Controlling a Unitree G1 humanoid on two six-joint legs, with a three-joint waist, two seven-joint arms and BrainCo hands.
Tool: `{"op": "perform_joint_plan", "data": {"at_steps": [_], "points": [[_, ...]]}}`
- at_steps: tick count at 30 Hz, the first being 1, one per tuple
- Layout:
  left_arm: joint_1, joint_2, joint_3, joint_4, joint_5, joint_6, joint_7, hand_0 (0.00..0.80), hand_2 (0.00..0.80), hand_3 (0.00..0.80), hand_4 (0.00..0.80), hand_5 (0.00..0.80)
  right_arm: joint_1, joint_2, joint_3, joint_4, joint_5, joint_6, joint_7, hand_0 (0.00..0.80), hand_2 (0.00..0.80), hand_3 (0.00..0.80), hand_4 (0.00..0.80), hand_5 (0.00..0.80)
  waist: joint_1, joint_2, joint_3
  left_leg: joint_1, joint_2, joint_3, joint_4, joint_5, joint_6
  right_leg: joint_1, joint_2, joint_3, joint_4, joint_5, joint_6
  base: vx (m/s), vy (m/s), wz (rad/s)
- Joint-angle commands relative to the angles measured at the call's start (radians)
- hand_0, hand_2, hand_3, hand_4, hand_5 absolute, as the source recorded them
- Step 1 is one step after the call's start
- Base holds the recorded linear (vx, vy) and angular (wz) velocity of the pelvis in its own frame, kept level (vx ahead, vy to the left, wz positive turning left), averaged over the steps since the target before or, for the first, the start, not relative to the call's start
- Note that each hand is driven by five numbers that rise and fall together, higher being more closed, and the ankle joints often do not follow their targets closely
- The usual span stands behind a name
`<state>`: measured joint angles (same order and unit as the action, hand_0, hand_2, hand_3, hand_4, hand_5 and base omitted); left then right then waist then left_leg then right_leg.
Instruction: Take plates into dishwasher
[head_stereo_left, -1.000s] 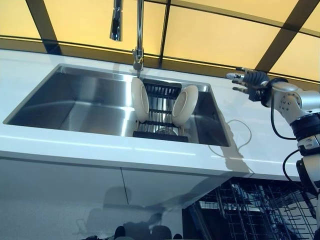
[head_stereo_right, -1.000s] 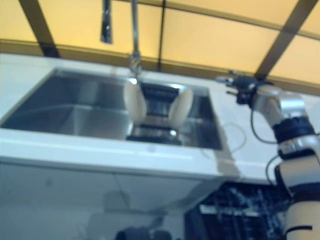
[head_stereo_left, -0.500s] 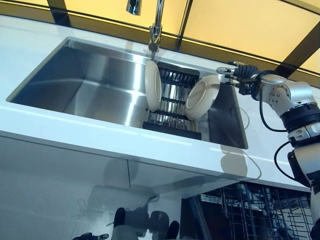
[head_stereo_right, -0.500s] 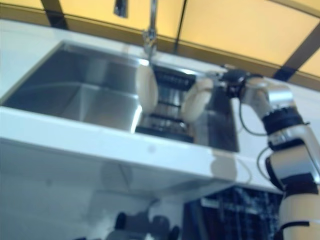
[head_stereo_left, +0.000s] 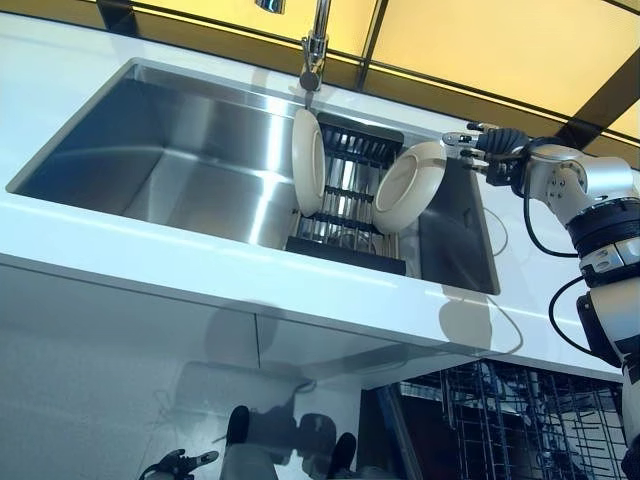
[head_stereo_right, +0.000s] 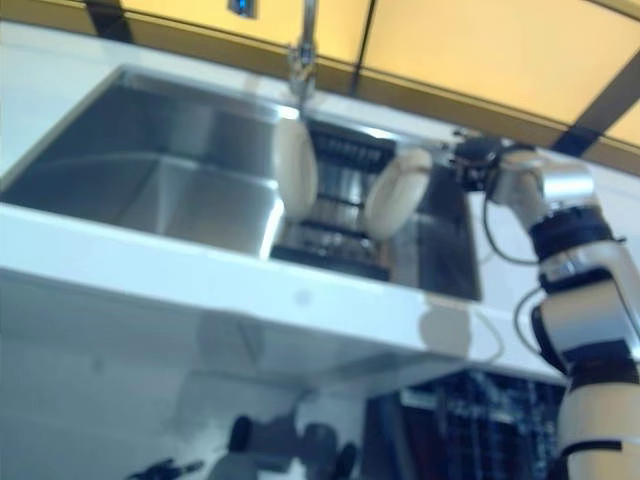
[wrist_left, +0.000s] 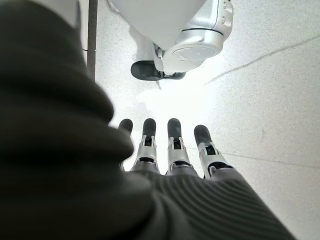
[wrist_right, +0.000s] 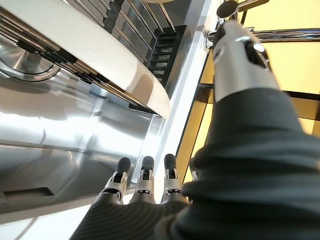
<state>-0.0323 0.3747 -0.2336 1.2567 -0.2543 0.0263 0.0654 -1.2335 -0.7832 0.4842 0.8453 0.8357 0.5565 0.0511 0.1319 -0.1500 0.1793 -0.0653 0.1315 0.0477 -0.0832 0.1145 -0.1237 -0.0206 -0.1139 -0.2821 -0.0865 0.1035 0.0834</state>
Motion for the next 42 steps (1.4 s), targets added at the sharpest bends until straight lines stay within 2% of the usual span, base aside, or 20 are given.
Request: {"op": "perform_joint_plan", "data": {"at_steps": [1,26,42], "points": [[-0.028,0.027,-0.046,0.023,-0.021,-0.018,-0.003,0.0,0.0,0.0,0.0,0.0,-0.166,-0.038,0.073,0.045,-0.018,-0.018,0.012,0.0,0.0,0.0,0.0,0.0,0.021,-0.025,0.005,0.003,-0.047,-0.005,-0.004,-0.045,0.042,0.013,-0.056,0.006,-0.001,0.022,0.073,0.0,0.0,0.0],[-0.022,0.016,-0.069,-0.006,-0.061,-0.031,-0.01,0.0,0.0,0.0,0.0,0.0,-0.129,-0.006,0.073,0.046,-0.051,0.038,0.065,0.0,0.0,0.0,0.0,0.0,0.02,0.0,0.039,-0.002,-0.056,-0.012,-0.004,-0.044,0.042,0.009,-0.06,0.018,-0.001,0.017,0.066,0.0,0.0,0.0],[-0.022,0.013,-0.076,-0.025,-0.084,-0.028,-0.019,0.0,0.0,0.0,0.0,0.0,-0.109,0.009,0.078,0.022,-0.08,0.046,0.08,0.0,0.0,0.0,0.0,0.0,0.019,0.008,0.062,-0.007,-0.058,-0.016,-0.004,-0.041,0.042,0.004,-0.061,0.022,-0.001,0.017,0.063,0.0,0.0,0.0]]}}
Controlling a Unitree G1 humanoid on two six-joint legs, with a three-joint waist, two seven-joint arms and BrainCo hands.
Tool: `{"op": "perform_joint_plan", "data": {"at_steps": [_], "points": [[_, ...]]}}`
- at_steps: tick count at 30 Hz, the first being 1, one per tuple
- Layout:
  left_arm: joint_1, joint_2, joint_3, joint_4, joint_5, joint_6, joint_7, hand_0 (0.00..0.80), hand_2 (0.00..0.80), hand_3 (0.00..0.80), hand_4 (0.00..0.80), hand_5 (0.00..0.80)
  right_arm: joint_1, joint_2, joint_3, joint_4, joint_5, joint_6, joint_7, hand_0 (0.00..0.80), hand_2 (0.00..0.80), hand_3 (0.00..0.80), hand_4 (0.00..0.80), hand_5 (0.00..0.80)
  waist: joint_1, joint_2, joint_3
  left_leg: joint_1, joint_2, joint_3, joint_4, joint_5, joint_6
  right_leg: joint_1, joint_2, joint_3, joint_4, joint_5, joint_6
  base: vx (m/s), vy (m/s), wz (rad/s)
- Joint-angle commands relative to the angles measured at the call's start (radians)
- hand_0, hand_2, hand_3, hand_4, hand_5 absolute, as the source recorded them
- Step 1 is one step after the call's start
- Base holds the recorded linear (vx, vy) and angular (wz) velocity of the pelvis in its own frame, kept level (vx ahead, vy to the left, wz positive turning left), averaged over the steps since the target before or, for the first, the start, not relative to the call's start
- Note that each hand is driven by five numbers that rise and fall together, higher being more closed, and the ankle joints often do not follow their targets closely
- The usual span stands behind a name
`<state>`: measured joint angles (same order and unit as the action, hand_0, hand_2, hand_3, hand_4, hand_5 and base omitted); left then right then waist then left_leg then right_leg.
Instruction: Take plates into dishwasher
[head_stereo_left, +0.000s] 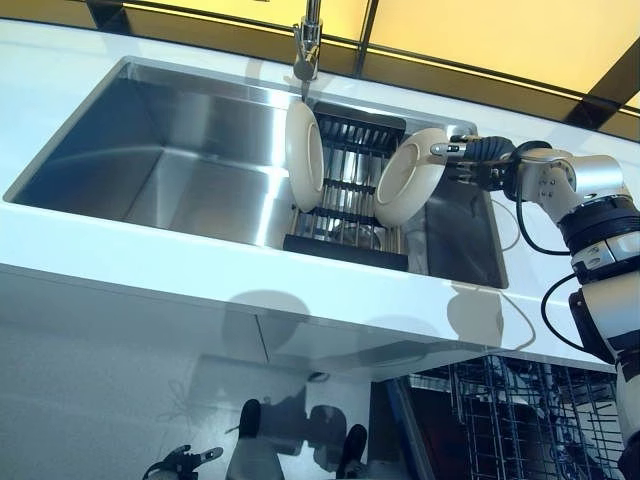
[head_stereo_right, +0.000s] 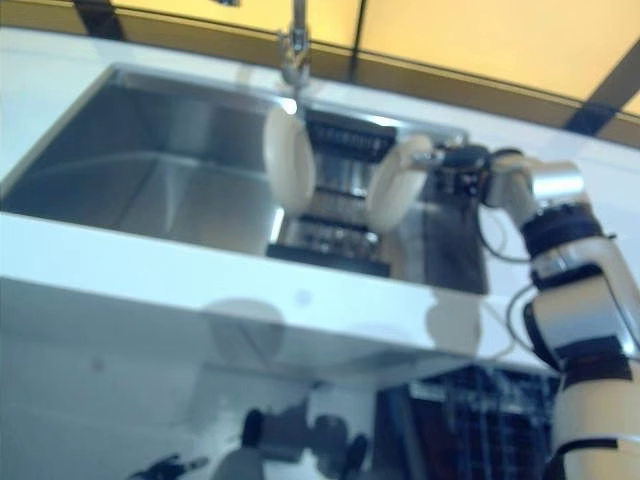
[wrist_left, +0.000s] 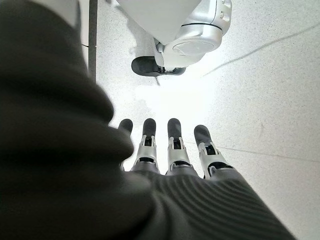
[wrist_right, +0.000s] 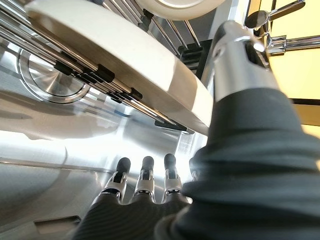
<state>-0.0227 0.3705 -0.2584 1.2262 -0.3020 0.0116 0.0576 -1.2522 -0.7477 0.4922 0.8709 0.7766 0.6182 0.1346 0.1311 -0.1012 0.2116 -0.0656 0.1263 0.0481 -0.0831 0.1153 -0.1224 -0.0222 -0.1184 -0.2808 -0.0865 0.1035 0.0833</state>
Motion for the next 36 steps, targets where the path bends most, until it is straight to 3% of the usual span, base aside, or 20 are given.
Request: {"op": "perform_joint_plan", "data": {"at_steps": [1,14,30,32,34,35,36], "points": [[-0.031,0.017,-0.052,0.005,-0.038,-0.014,-0.011,0.0,0.0,0.0,0.0,0.0,-0.088,-0.027,0.069,-0.005,-0.023,-0.016,-0.002,0.0,0.0,0.0,0.0,0.0,0.02,-0.041,0.031,-0.007,-0.053,-0.016,-0.004,-0.041,0.041,0.005,-0.057,0.021,-0.001,0.017,0.063,0.0,0.0,0.0],[-0.027,0.007,-0.048,-0.001,-0.074,-0.009,-0.005,0.0,0.0,0.0,0.0,0.0,-0.062,-0.013,0.055,-0.003,-0.03,-0.01,-0.001,0.0,0.0,0.0,0.0,0.0,0.027,-0.043,0.044,-0.011,-0.056,-0.024,-0.004,-0.04,0.042,0.003,-0.059,0.017,-0.001,0.02,0.063,-0.003,0.015,0.0],[-0.02,-0.007,-0.037,0.0,-0.151,-0.018,-0.002,0.0,0.0,0.0,0.0,0.0,-0.074,0.011,0.044,0.04,-0.046,0.003,-0.081,0.0,0.0,0.0,0.0,0.0,0.048,-0.046,0.074,-0.039,-0.06,-0.038,-0.004,-0.034,0.044,-0.014,-0.057,0.005,-0.001,0.029,0.064,-0.016,0.028,0.03],[-0.017,-0.009,-0.033,0.0,-0.158,-0.02,-0.003,0.0,0.0,0.0,0.0,0.0,-0.07,0.005,0.039,0.052,-0.059,0.0,-0.081,0.173,0.173,0.173,0.173,0.173,0.05,-0.044,0.077,-0.042,-0.062,-0.042,-0.004,-0.033,0.045,-0.016,-0.058,0.003,-0.001,0.029,0.064,-0.026,0.043,0.03],[-0.014,-0.013,-0.033,0.0,-0.164,-0.023,0.0,0.0,0.0,0.0,0.0,0.0,-0.066,0.004,0.035,0.057,-0.058,-0.008,-0.09,0.424,0.424,0.424,0.424,0.424,0.052,-0.043,0.079,-0.045,-0.063,-0.044,-0.004,-0.032,0.045,-0.018,-0.059,0.001,-0.001,0.03,0.064,-0.023,0.033,0.04],[-0.013,-0.015,-0.032,0.001,-0.166,-0.024,0.001,0.0,0.0,0.0,0.0,0.0,-0.065,0.004,0.033,0.057,-0.059,-0.012,-0.095,0.48,0.48,0.48,0.48,0.48,0.053,-0.042,0.08,-0.046,-0.063,-0.044,-0.004,-0.032,0.045,-0.019,-0.059,0.001,-0.001,0.03,0.064,-0.026,0.032,0.05],[-0.012,-0.017,-0.034,0.002,-0.171,-0.028,0.002,0.0,0.0,0.0,0.0,0.0,-0.067,0.004,0.031,0.058,-0.061,-0.021,-0.109,0.609,0.609,0.609,0.609,0.609,0.054,-0.041,0.082,-0.048,-0.064,-0.045,-0.004,-0.031,0.045,-0.021,-0.059,0.0,-0.001,0.032,0.064,0.0,0.0,0.0]]}}
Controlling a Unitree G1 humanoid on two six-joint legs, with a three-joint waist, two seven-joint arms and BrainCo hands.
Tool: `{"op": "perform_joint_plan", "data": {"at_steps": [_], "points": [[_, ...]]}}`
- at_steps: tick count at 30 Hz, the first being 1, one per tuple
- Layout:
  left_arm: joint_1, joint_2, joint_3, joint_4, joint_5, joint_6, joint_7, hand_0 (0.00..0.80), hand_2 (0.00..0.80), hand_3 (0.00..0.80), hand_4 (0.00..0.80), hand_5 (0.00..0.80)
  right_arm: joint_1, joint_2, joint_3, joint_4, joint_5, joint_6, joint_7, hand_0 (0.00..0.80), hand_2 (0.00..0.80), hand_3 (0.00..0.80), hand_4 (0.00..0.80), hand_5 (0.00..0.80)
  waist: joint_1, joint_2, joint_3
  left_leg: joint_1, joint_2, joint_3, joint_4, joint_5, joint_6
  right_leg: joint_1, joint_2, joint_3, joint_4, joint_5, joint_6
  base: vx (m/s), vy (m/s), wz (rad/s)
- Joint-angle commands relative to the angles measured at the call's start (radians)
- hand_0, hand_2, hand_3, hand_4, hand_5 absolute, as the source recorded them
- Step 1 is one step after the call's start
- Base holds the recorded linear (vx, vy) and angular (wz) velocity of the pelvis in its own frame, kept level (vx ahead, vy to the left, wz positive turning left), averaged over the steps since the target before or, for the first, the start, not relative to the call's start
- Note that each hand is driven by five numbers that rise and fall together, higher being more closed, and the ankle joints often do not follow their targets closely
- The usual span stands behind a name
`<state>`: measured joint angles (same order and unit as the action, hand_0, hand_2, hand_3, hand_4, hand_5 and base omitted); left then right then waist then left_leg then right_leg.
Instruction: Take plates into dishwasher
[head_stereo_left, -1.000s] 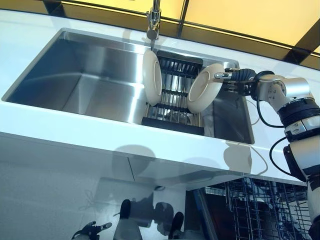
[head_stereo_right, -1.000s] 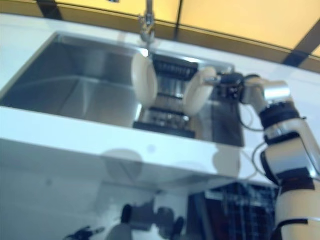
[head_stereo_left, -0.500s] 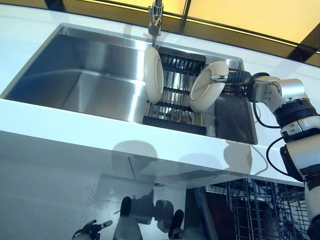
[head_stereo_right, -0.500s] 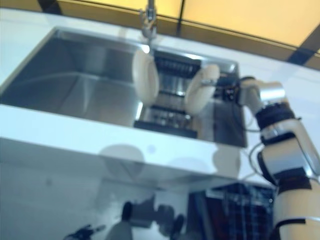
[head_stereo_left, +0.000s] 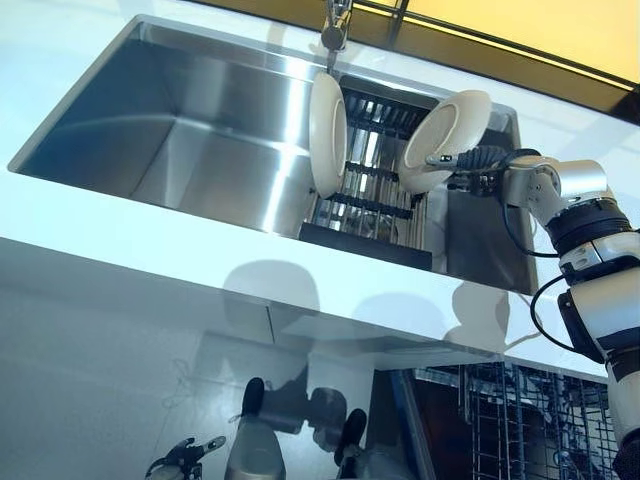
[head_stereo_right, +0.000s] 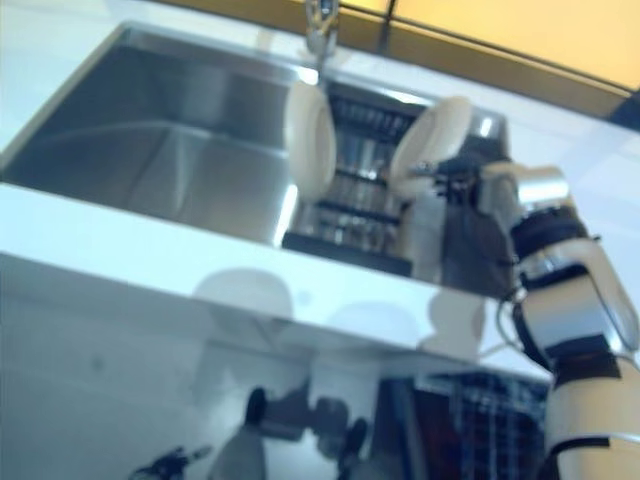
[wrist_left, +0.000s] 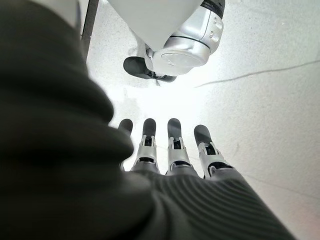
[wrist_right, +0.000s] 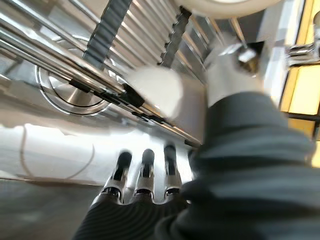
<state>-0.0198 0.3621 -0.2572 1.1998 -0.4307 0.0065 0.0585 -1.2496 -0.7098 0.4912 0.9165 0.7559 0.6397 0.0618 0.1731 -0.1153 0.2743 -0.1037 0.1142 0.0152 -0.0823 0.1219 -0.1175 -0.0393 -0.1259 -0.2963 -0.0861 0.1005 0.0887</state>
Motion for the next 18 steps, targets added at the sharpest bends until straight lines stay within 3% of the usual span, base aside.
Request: {"op": "perform_joint_plan", "data": {"at_steps": [1,18], "points": [[-0.015,-0.01,-0.035,0.03,-0.043,-0.025,0.002,0.0,0.0,0.0,0.0,0.0,-0.072,-0.035,0.032,0.019,-0.048,-0.049,-0.041,0.8,0.8,0.8,0.8,0.8,0.012,-0.026,0.019,-0.011,-0.052,-0.013,-0.005,-0.037,0.041,-0.005,-0.052,0.016,-0.001,0.035,0.059,-0.035,0.024,0.02],[-0.011,-0.01,-0.051,0.025,-0.016,-0.025,0.026,0.0,0.0,0.0,0.0,0.0,-0.156,-0.079,0.075,0.027,-0.107,-0.105,-0.141,0.8,0.8,0.8,0.8,0.8,0.009,-0.035,-0.007,0.012,-0.05,-0.005,-0.005,-0.045,0.04,0.012,-0.053,0.014,-0.001,0.035,0.067,-0.006,-0.001,0.03]]}}
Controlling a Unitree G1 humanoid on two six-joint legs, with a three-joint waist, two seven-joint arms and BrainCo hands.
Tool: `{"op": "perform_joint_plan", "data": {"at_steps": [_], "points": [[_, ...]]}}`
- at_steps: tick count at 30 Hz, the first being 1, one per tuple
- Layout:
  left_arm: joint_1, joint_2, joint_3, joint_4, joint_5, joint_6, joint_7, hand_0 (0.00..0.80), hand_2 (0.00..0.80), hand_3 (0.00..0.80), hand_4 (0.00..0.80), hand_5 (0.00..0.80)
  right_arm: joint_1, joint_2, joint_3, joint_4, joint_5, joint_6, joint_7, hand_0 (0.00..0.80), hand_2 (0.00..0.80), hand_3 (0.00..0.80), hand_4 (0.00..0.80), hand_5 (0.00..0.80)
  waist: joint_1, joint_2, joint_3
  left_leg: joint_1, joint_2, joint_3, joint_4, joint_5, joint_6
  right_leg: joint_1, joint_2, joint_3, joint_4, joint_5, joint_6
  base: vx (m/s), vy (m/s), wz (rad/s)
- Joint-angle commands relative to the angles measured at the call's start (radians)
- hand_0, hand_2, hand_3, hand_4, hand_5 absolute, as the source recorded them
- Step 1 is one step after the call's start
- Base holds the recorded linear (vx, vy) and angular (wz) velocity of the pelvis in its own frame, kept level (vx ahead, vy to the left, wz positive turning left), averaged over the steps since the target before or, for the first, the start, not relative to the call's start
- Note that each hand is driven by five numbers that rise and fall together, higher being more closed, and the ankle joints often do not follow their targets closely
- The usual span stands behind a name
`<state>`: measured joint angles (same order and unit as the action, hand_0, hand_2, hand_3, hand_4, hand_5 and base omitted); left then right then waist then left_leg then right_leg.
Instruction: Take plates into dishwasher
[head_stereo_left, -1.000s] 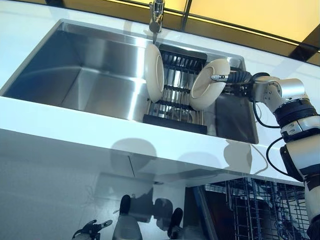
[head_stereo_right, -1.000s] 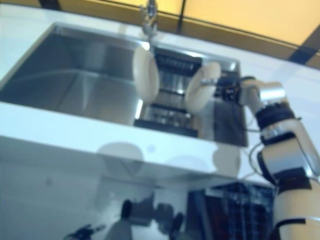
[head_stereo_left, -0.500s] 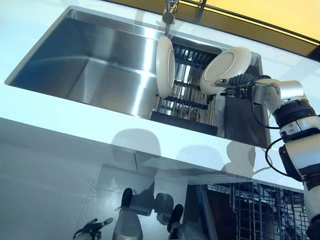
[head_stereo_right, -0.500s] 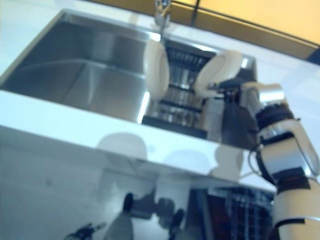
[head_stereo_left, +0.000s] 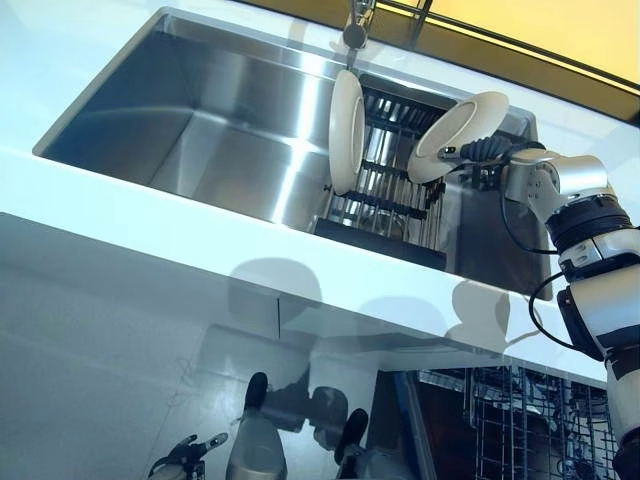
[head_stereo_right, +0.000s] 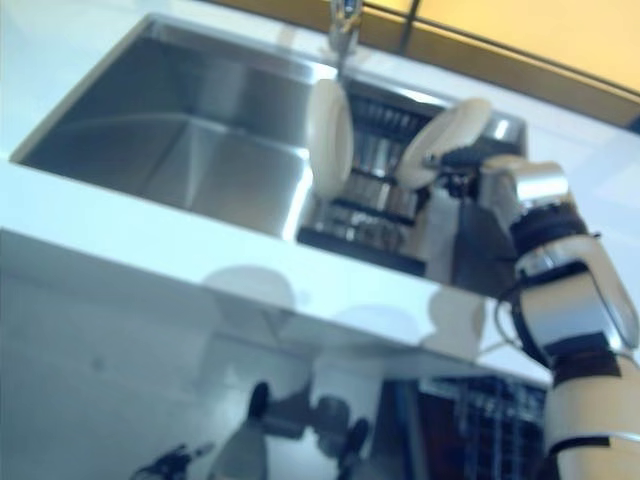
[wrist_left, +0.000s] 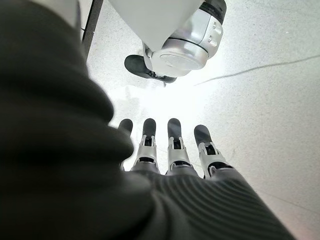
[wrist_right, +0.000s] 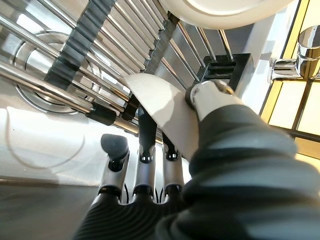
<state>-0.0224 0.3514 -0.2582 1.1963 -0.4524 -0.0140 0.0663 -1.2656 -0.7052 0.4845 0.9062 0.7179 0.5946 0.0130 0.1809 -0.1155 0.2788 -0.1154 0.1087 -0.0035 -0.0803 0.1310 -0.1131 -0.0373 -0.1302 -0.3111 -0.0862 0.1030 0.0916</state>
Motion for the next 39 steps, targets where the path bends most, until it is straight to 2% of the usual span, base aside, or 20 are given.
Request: {"op": "perform_joint_plan", "data": {"at_steps": [1,17,27,39], "points": [[-0.008,0.001,-0.05,0.029,0.006,-0.004,0.018,0.0,0.0,0.0,0.0,0.0,-0.142,-0.085,0.083,0.037,-0.071,-0.061,-0.094,0.8,0.8,0.8,0.8,0.8,0.001,-0.036,-0.013,0.025,-0.044,0.015,-0.007,-0.055,0.035,0.011,-0.049,0.029,-0.001,0.032,0.064,0.0,0.0,0.0],[0.009,0.009,-0.043,0.042,0.07,0.0,0.018,0.0,0.0,0.0,0.0,0.0,-0.191,-0.133,0.123,0.0,-0.071,-0.145,-0.111,0.8,0.8,0.8,0.8,0.8,-0.02,-0.056,-0.095,0.101,-0.029,0.054,-0.007,-0.079,0.034,0.068,-0.043,0.036,-0.001,0.013,0.066,0.016,-0.018,-0.04],[0.022,0.011,-0.033,0.054,0.118,0.015,0.014,0.0,0.0,0.0,0.0,0.0,-0.212,-0.16,0.133,-0.042,-0.035,-0.168,-0.147,0.8,0.8,0.8,0.8,0.8,-0.042,-0.062,-0.159,0.148,-0.015,0.082,-0.007,-0.094,0.028,0.098,-0.034,0.053,-0.001,-0.003,0.063,0.036,-0.025,-0.09],[0.025,0.009,-0.037,0.065,0.159,0.028,0.007,0.0,0.0,0.0,0.0,0.0,-0.249,-0.201,0.173,-0.034,-0.035,-0.142,-0.131,0.8,0.8,0.8,0.8,0.8,-0.072,-0.059,-0.209,0.176,-0.004,0.115,-0.007,-0.1,0.021,0.109,-0.028,0.077,-0.001,-0.011,0.062,0.004,-0.008,-0.07]]}}
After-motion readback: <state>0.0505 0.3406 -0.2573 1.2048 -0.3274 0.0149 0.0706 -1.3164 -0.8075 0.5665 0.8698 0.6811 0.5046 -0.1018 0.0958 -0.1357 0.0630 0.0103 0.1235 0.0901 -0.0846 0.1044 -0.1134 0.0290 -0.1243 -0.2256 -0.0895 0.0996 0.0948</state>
